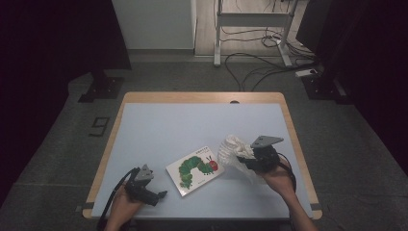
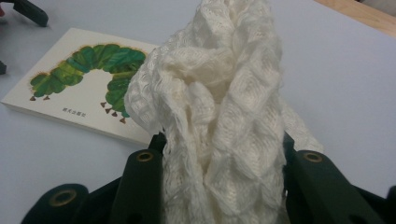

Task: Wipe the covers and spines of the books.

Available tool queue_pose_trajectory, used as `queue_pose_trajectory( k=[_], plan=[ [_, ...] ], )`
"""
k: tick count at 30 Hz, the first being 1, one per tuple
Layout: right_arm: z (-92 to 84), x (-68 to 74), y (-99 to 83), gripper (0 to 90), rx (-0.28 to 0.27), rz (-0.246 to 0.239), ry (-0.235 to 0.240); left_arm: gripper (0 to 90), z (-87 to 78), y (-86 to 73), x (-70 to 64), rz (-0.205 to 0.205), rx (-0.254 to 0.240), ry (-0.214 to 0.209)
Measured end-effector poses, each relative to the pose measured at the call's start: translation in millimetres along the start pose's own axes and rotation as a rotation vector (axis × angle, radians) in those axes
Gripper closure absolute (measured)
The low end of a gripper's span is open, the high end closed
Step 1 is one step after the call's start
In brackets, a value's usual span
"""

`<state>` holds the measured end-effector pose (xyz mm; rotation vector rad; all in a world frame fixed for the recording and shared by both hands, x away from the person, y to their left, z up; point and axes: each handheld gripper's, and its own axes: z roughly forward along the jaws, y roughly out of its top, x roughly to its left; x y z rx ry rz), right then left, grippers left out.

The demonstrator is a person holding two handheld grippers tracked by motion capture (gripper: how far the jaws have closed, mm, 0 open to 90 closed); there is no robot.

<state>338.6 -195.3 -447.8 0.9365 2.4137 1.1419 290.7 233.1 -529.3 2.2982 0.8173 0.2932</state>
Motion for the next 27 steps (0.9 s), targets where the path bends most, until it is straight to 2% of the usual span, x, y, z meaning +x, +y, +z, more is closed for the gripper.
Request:
queue_pose_trajectory(
  k=[15, 27],
  plan=[
    [37.9, 24.2, 19.3, 60.1, 0.011, -0.059, 0.059, 0.0, 0.0, 0.0, -0.1, 0.000, 0.000, 0.001],
    [69.1, 33.8, 9.8, 59.6, 0.059, -0.099, 0.066, 0.0, 0.0, -0.1, -0.1, -0.001, -0.001, 0.001]
  ],
)
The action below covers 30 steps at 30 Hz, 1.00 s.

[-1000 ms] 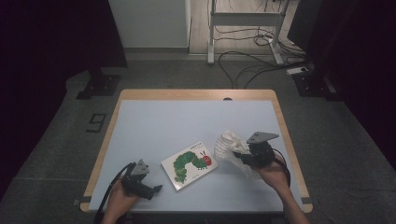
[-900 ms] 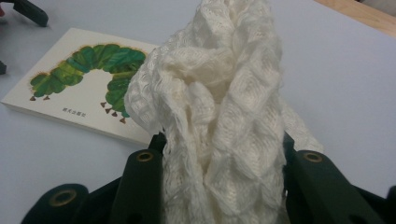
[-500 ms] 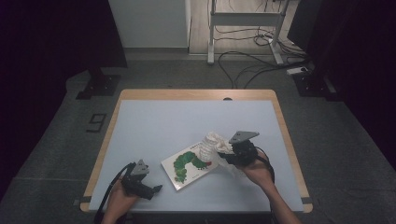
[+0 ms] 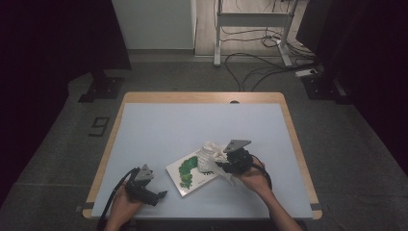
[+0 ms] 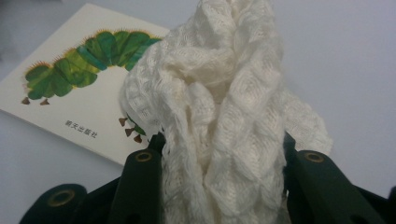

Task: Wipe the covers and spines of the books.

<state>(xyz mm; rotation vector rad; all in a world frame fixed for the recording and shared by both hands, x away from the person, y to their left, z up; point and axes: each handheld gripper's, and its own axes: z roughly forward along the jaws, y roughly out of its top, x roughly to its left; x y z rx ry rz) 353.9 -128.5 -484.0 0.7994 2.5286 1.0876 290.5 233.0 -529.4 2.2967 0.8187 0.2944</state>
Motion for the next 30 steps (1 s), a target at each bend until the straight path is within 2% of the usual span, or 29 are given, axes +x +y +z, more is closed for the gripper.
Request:
queue_pose_trajectory(
  k=[11, 19, 27, 30],
  plan=[
    [16.7, -0.9, -14.5, 59.0, 0.045, -0.007, -0.018, 0.0, 0.0, 0.0, 0.0, 0.000, 0.000, 0.000],
    [20.2, 0.2, -17.1, 59.2, 0.042, -0.003, -0.004, 0.0, 0.0, 0.0, 0.0, 0.000, 0.000, 0.000],
    [21.2, 9.2, -15.2, 59.4, 0.044, -0.026, 0.009, 0.0, 0.0, 0.0, 0.0, 0.000, 0.000, 0.000],
    [21.3, 10.3, -16.2, 59.4, 0.036, -0.018, 0.022, 0.0, 0.0, 0.0, 0.0, 0.000, 0.000, 0.000]
  ],
)
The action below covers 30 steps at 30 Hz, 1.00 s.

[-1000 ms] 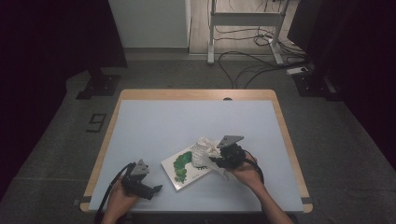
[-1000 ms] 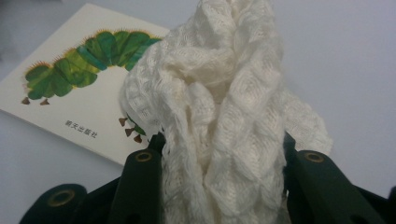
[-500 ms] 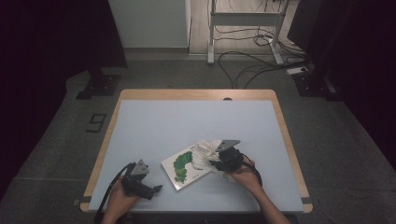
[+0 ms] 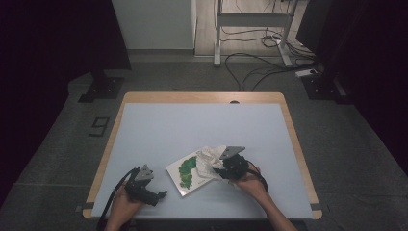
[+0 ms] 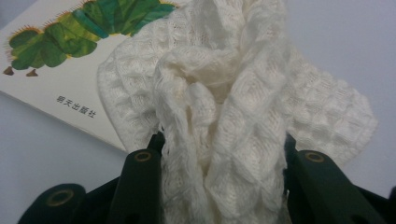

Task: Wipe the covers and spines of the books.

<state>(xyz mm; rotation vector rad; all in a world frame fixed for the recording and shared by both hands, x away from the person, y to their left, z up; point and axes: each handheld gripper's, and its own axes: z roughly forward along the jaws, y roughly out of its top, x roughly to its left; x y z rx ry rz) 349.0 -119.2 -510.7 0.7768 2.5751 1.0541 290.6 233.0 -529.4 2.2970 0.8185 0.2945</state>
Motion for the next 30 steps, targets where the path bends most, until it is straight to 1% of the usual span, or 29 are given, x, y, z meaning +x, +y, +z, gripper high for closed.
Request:
queue_pose_trajectory(
  k=[1, 5, 17, 20, 22, 25, 30],
  plan=[
    [0.3, 0.7, -0.3, 59.4, -0.005, 0.003, -0.001, 0.0, 0.0, 0.0, 0.0, 0.000, 0.000, 0.000],
    [1.6, 5.0, 0.2, 59.5, -0.012, 0.003, 0.029, 0.0, 0.0, 0.0, 0.0, 0.000, 0.000, 0.000],
    [6.0, 19.7, 5.9, 59.5, -0.014, -0.012, 0.065, 0.0, 0.0, 0.0, 0.0, 0.000, 0.000, 0.000],
    [8.0, 24.9, 8.2, 59.6, -0.017, -0.023, 0.081, 0.0, 0.0, 0.0, 0.0, 0.000, 0.000, 0.000],
    [9.8, 29.0, 10.0, 59.5, -0.019, -0.032, 0.101, 0.0, 0.0, 0.0, 0.0, 0.000, 0.000, 0.000],
    [12.9, 38.0, 14.3, 59.5, -0.019, -0.049, 0.120, 0.0, 0.0, 0.0, 0.0, 0.000, 0.000, 0.000],
    [16.8, 47.8, 18.9, 59.5, -0.022, -0.069, 0.143, 0.0, 0.0, 0.0, 0.0, 0.001, 0.000, -0.001]
  ],
)
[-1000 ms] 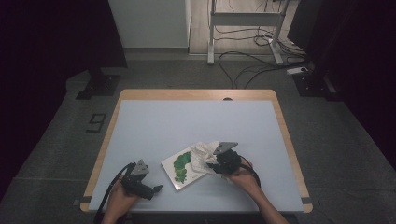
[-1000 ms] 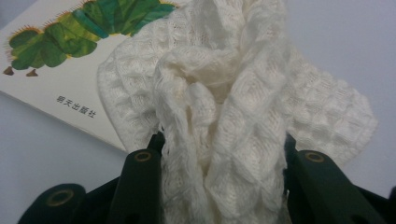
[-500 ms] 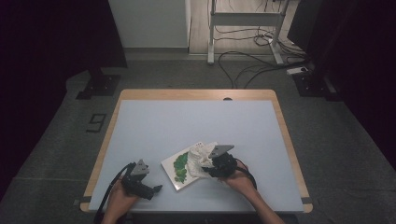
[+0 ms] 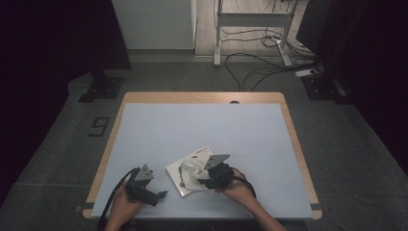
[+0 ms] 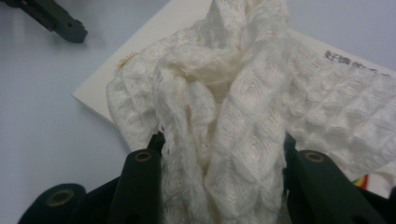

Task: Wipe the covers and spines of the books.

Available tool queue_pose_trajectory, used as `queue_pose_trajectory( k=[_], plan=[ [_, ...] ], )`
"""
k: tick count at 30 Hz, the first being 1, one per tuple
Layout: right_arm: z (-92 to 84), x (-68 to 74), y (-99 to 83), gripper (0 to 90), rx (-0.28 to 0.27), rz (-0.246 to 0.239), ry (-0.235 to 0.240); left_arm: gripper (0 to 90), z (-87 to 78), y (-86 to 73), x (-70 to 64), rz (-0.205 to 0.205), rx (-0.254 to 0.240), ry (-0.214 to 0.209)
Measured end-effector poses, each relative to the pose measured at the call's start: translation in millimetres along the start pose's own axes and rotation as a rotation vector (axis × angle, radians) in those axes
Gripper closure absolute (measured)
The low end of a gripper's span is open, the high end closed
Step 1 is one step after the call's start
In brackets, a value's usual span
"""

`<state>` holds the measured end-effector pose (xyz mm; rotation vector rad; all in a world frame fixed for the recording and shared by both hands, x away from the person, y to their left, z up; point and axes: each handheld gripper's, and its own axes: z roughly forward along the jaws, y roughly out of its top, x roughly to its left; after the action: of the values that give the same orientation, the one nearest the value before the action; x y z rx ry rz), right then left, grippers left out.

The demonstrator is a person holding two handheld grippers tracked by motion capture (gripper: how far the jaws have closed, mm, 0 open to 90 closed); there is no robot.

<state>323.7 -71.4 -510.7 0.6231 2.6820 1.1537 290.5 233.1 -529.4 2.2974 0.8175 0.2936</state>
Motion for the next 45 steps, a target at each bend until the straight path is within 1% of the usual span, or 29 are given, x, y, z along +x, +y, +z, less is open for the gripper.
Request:
queue_pose_trajectory(
  k=[8, 24, 25, 29, 33, 45],
  plan=[
    [7.1, 13.3, 6.9, 59.5, -0.002, -0.028, 0.035, 0.0, 0.0, 0.0, -0.1, 0.000, -0.001, 0.000],
    [19.8, 37.0, 20.1, 59.4, -0.001, -0.086, 0.088, 0.0, 0.1, 0.0, -0.1, -0.001, -0.001, 0.001],
    [20.3, 38.4, 20.9, 59.4, 0.001, -0.084, 0.090, 0.0, 0.1, 0.0, -0.1, 0.000, -0.001, 0.001],
    [21.9, 38.6, 22.8, 59.2, 0.004, -0.095, 0.099, 0.0, 0.0, 0.0, 0.0, 0.001, 0.000, 0.000],
    [23.2, 38.1, 24.4, 59.2, 0.006, -0.095, 0.097, 0.0, 0.0, 0.0, 0.0, 0.001, 0.000, 0.000],
    [32.9, 30.3, 34.8, 59.2, 0.013, -0.081, 0.082, 0.0, 0.0, 0.0, -0.1, 0.001, 0.000, 0.001]
  ],
)
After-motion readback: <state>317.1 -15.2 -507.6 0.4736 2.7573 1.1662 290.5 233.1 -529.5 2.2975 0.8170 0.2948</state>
